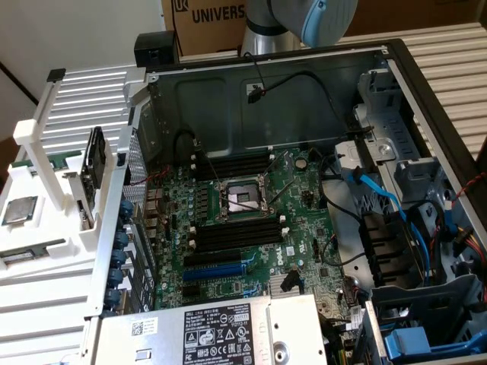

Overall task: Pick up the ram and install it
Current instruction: 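Pick up the ram and move it above insertion slot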

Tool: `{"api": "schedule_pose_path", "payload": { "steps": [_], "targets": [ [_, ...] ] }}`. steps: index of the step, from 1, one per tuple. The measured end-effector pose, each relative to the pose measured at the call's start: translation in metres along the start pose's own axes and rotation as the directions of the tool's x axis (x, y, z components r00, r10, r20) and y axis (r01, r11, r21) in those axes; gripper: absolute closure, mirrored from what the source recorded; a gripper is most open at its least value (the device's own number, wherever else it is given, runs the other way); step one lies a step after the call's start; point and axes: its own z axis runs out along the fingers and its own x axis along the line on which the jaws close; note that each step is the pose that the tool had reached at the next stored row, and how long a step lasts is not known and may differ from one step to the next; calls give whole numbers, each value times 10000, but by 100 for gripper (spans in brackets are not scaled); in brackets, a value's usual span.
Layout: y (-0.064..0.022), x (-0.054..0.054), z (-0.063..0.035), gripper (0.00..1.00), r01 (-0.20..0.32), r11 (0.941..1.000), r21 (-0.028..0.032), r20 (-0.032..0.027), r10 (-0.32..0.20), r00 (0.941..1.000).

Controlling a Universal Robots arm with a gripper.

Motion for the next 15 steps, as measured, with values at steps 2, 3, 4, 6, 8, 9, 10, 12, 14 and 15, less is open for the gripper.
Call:
{"api": "schedule_pose_path", "payload": {
  "steps": [2, 3, 4, 6, 8, 9, 10, 12, 14, 15],
  "targets": [
    [-2, 1, 26, 90, 365, 9993, -5, -16, -365, 9993],
    [-2, 1, 39, 90, 545, 9985, -6, -22, -545, 9985],
    [-3, 1, 53, 90, 719, 9974, -7, -28, -719, 9974],
    [-4, 1, 82, 90, 1088, 9941, -12, -43, -1088, 9941],
    [-5, 2, 111, 90, 1449, 9894, -16, -58, -1449, 9894],
    [-6, 3, 126, 90, 1627, 9867, -18, -63, -1627, 9867],
    [-7, 3, 141, 90, 1808, 9835, -21, -68, -1809, 9835],
    [-8, 4, 166, 90, 2161, 9764, -29, -77, -2161, 9763],
    [-9, 4, 188, 90, 2516, 9678, -41, -91, -2516, 9678],
    [-9, 4, 199, 90, 2688, 9632, -47, -97, -2689, 9631]
  ]
}}
